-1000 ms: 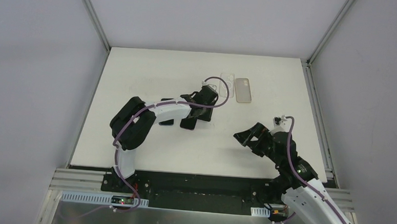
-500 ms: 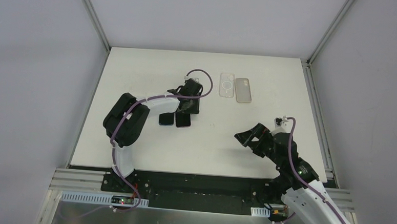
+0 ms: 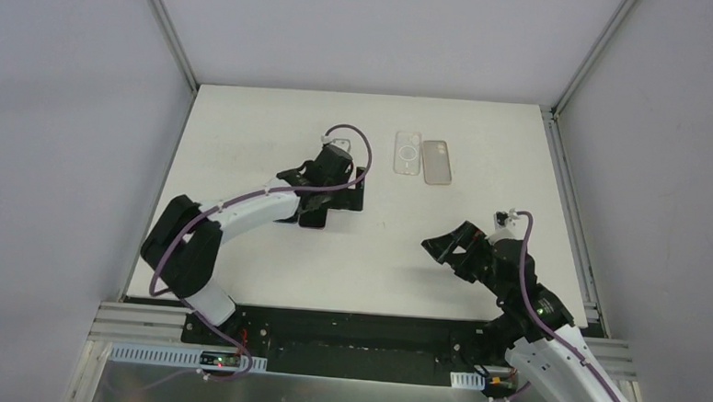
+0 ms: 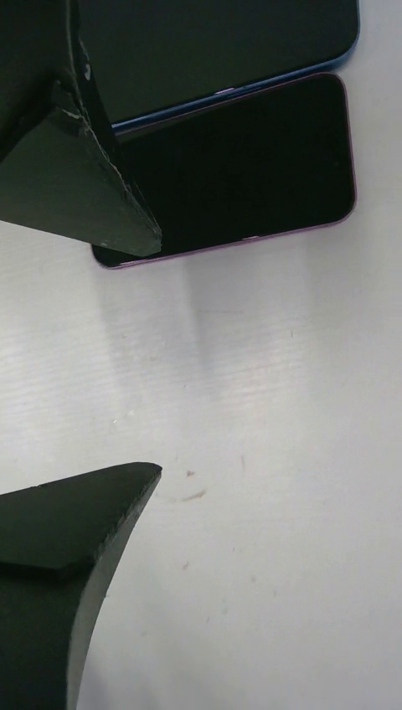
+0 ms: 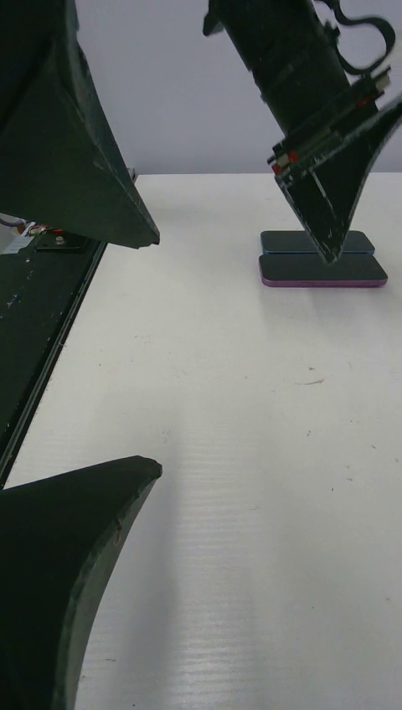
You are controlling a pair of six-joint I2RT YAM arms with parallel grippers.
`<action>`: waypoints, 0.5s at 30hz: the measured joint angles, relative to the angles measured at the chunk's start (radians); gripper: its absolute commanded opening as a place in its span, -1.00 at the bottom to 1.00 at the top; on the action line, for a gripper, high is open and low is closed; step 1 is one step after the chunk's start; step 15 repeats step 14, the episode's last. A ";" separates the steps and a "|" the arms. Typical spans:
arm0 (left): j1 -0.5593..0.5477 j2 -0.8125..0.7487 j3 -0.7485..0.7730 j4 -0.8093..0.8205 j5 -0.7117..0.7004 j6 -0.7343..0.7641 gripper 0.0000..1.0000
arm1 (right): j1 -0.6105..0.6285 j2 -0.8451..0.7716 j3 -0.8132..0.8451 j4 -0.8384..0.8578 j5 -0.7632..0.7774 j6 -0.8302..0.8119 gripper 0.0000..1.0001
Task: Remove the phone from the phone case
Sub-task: Reset both arms
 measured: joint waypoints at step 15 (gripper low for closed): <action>-0.065 -0.348 -0.171 0.000 -0.103 -0.014 0.98 | 0.000 -0.012 0.000 0.000 0.003 -0.004 0.99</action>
